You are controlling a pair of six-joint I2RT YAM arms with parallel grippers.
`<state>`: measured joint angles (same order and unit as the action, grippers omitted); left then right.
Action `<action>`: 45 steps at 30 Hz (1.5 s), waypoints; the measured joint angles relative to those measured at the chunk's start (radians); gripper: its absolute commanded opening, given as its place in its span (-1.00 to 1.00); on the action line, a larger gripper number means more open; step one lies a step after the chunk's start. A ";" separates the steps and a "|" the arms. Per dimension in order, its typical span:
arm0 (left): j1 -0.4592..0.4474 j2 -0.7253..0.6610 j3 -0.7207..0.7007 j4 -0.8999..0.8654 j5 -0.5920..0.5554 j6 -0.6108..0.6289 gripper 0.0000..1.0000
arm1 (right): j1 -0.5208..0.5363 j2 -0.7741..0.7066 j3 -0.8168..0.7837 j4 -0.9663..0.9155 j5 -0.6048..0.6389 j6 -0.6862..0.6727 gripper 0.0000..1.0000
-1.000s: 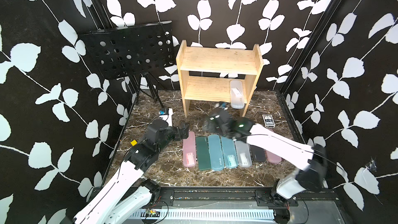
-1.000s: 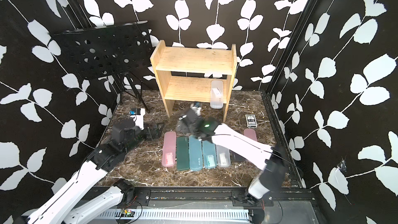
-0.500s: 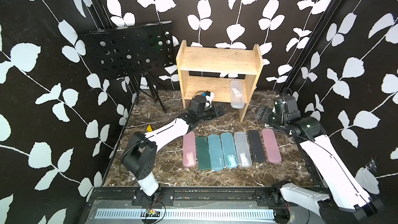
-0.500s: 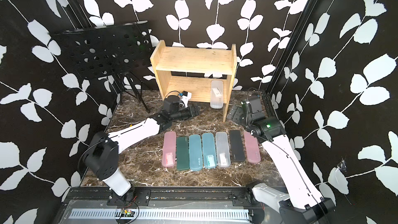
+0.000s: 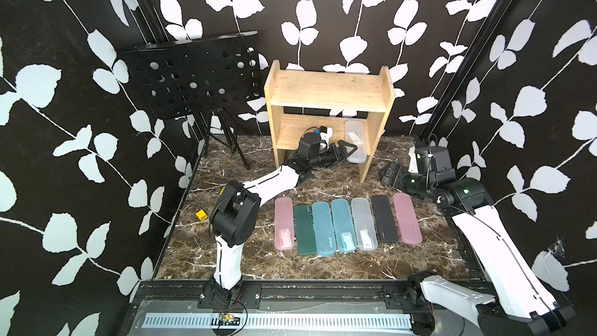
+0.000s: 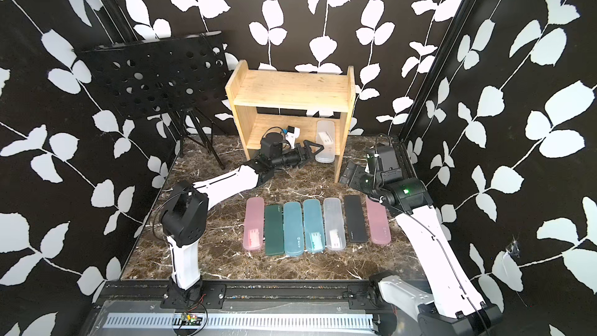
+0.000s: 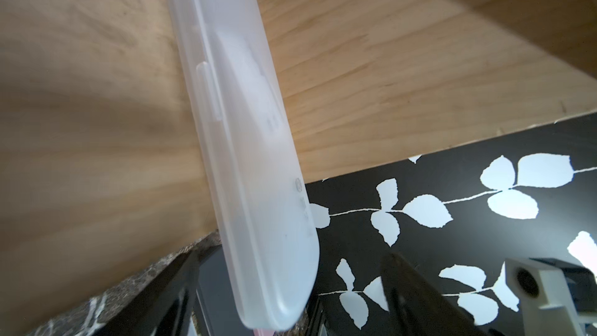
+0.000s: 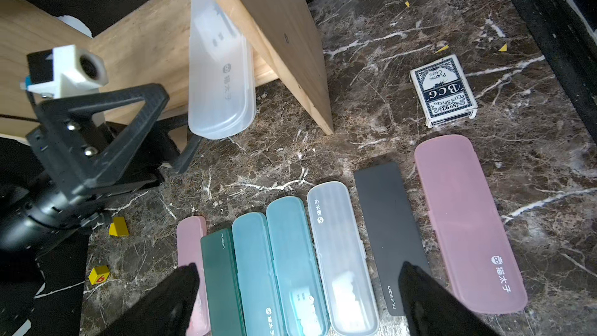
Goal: Remove the pencil cases from the shelf
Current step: Pick up the pencil case from the shelf.
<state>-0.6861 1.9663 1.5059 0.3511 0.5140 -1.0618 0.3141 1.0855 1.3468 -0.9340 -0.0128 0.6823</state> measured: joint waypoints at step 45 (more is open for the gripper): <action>-0.053 -0.795 -0.755 -0.135 -0.228 0.485 -1.00 | 0.382 0.158 0.007 0.330 -0.081 0.090 0.99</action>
<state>-0.7391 1.1709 0.7513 0.2161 0.2859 -0.5770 0.6960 1.2434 1.3537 -0.6044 -0.0937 0.7727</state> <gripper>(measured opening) 0.176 0.994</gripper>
